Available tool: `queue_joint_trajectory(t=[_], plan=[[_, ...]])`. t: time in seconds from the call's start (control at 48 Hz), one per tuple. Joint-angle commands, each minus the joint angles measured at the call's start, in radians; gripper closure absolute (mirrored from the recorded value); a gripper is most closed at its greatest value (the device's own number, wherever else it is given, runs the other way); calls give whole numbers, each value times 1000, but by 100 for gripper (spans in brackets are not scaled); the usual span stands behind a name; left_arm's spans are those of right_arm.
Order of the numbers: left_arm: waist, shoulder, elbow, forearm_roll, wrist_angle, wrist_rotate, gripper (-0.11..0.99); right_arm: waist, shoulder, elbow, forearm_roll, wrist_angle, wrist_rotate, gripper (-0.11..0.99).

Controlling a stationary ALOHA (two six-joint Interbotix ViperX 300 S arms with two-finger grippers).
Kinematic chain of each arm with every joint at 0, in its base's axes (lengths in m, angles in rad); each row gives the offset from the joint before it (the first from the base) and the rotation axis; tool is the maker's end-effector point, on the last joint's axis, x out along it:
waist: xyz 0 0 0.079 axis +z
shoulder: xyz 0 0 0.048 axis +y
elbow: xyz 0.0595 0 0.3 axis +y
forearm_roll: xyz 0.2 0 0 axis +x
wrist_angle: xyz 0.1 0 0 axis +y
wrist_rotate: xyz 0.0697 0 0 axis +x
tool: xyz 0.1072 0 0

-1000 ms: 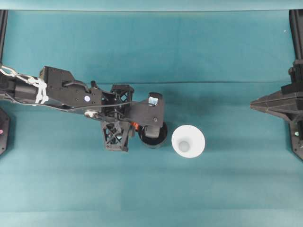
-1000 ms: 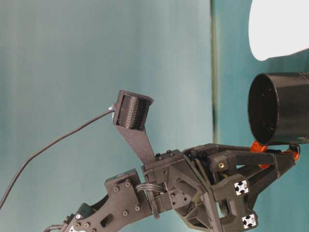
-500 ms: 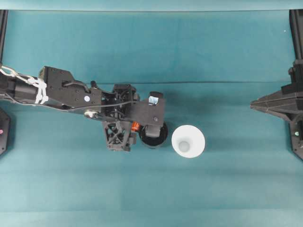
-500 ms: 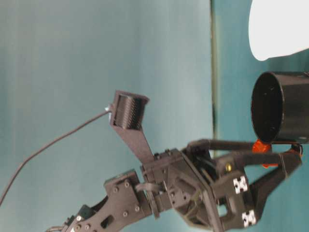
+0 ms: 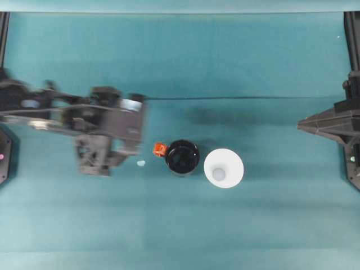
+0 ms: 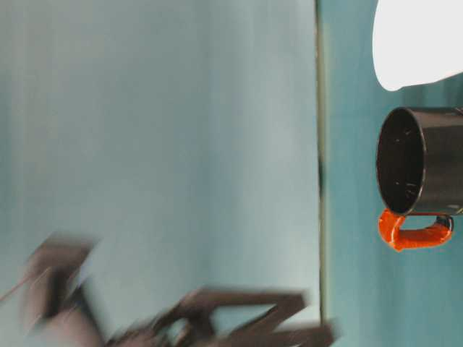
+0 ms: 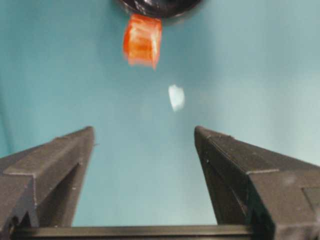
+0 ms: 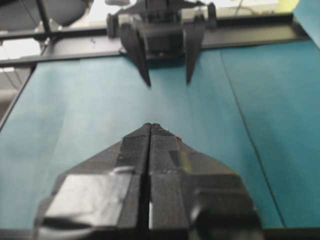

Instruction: Put the paper cup into the moved red handle cup holder.

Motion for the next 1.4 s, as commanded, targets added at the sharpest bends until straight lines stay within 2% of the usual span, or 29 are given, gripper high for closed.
queue_joint_trajectory(t=[0.0, 0.125, 0.167, 0.271, 0.333, 0.458, 0.563, 0.708, 0.792, 0.854, 0.917, 1.063, 1.146, 1.271, 1.375], plan=[[-5, -74, 31, 2, -28, -8, 2, 0, 5, -17, 2, 8, 8, 99], [-11, -112, 61, 2, -31, -48, 2, 0, 2, -21, 8, 28, 23, 99], [-12, -117, 67, 2, -31, -61, 2, -3, 3, -25, 9, 34, 38, 99], [-21, -123, 71, 2, -29, -71, 2, -20, 11, -51, 9, 74, 80, 99], [-28, -129, 67, 2, -31, -71, 2, -28, 15, -95, 6, 140, 101, 99], [-34, -153, 61, 2, -31, -74, 2, -41, 40, -199, 5, 344, 104, 99], [-37, -179, 54, 2, -28, -74, 2, -41, 75, -308, 3, 508, 104, 98], [-37, -219, 48, 2, -28, -75, 2, -43, 135, -397, 8, 634, 118, 92], [-37, -235, 49, 2, -28, -75, 2, -43, 178, -425, 9, 653, 130, 82], [-37, -239, 51, 2, -28, -77, 2, -41, 210, -431, 9, 657, 138, 71], [-37, -242, 51, 2, -28, -78, 2, -41, 249, -431, 9, 661, 150, 55], [-37, -242, 52, 2, -28, -77, 2, -37, 356, -445, 9, 673, 172, 12], [-37, -244, 54, 2, -28, -78, 2, -40, 431, -468, 9, 699, 175, -5], [-37, -244, 52, 2, -28, -77, 2, -54, 541, -508, 9, 758, 201, -6], [-37, -244, 54, 2, -28, -77, 2, -54, 641, -546, 9, 784, 222, -6]])
